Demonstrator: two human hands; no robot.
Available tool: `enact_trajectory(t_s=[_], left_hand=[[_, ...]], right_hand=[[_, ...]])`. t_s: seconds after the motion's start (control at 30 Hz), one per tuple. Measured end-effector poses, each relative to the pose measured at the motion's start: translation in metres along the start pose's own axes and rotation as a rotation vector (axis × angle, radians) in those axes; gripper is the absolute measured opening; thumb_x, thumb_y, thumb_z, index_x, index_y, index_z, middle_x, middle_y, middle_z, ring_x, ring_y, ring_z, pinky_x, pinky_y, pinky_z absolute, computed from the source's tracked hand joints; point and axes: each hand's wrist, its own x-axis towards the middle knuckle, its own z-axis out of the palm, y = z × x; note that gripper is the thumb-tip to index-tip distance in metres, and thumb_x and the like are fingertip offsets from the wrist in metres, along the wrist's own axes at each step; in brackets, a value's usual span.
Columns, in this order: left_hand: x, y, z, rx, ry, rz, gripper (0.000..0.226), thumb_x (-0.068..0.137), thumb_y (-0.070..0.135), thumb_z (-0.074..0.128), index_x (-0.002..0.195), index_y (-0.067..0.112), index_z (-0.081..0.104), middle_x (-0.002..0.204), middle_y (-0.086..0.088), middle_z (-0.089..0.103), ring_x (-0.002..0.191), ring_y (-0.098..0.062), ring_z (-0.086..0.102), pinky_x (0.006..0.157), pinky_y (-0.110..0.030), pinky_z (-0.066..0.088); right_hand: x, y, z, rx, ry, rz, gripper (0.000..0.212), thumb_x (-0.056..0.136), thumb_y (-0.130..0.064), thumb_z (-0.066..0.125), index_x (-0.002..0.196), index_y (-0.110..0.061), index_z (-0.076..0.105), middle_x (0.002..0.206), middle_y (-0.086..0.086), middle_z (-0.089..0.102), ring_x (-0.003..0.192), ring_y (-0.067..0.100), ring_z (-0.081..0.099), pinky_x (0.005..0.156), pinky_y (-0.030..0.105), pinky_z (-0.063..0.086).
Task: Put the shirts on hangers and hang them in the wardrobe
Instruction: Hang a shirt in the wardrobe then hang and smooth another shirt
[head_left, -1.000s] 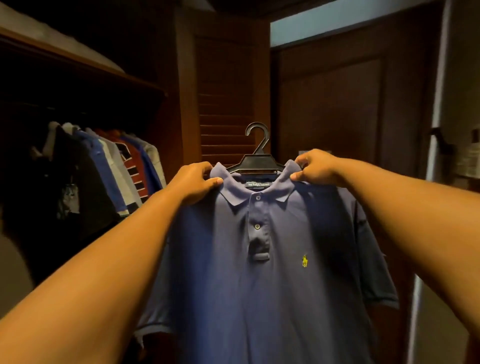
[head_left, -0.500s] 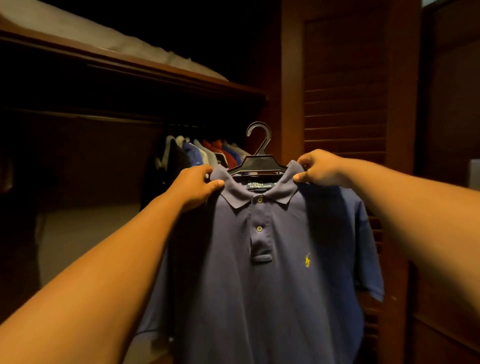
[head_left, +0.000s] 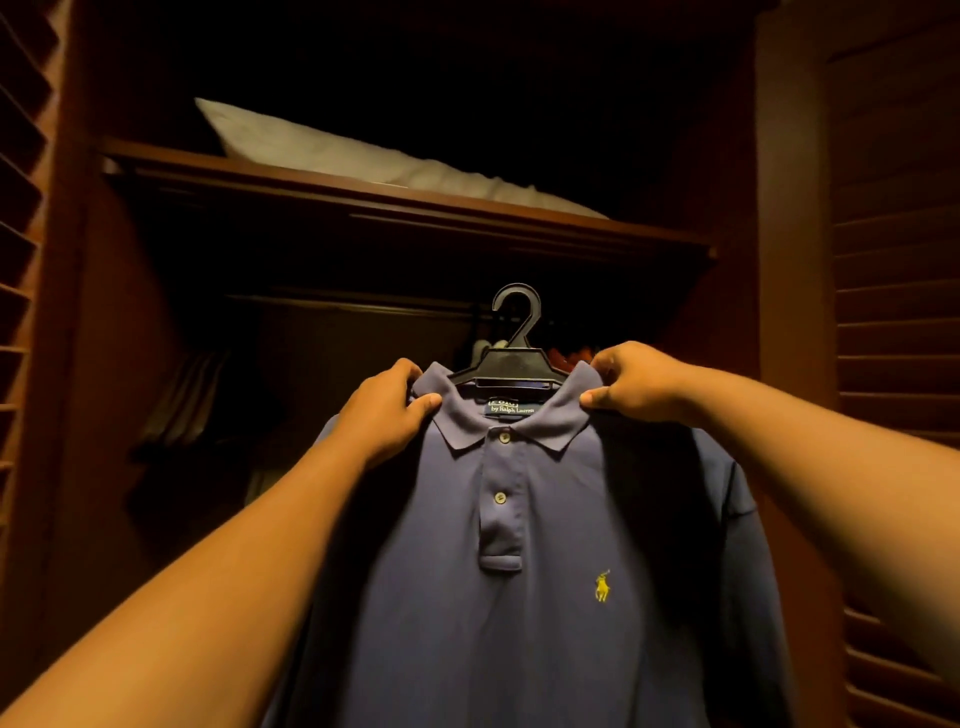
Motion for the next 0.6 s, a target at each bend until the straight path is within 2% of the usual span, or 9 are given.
enact_trajectory(t_s=[0.17,0.27,0.37,0.6], left_hand=[[0.029,-0.021,0.002,0.008,0.084,-0.031,0.028,0.092,0.035,0.06,0.115,0.019,0.054,0.107,-0.004,0.064,0.093,-0.02,0.059,0.08,-0.037,0.051],[0.045,-0.031,0.008,-0.002,0.118,-0.066,0.026,0.093,0.033,0.06,0.114,0.02,0.054,0.105,-0.002,0.063,0.093,-0.019,0.059,0.079,-0.036,0.05],[0.058,-0.043,0.017,-0.033,0.146,-0.088,0.023,0.092,0.032,0.059,0.112,0.02,0.055,0.106,-0.003,0.065,0.097,-0.022,0.061,0.082,-0.04,0.052],[0.087,-0.072,0.057,-0.166,0.158,-0.1,0.014,0.093,0.028,0.056,0.107,0.023,0.055,0.108,-0.002,0.066,0.099,-0.023,0.062,0.082,-0.04,0.052]], right_hand=[[0.039,-0.013,-0.001,-0.01,0.04,-0.09,0.015,0.087,-0.029,0.069,0.084,-0.019,0.058,0.083,0.002,0.06,0.075,0.015,0.055,0.059,0.024,0.041],[0.055,-0.021,0.001,-0.018,0.057,-0.134,0.014,0.087,-0.028,0.069,0.088,-0.017,0.059,0.084,0.003,0.061,0.073,0.013,0.054,0.057,0.022,0.04],[0.067,-0.031,0.006,-0.045,0.061,-0.169,0.015,0.087,-0.028,0.068,0.091,-0.016,0.06,0.087,0.004,0.062,0.072,0.01,0.054,0.055,0.02,0.04],[0.093,-0.05,0.029,-0.15,0.032,-0.177,0.019,0.088,-0.027,0.067,0.078,-0.02,0.052,0.076,-0.003,0.054,0.063,0.005,0.048,0.047,0.016,0.033]])
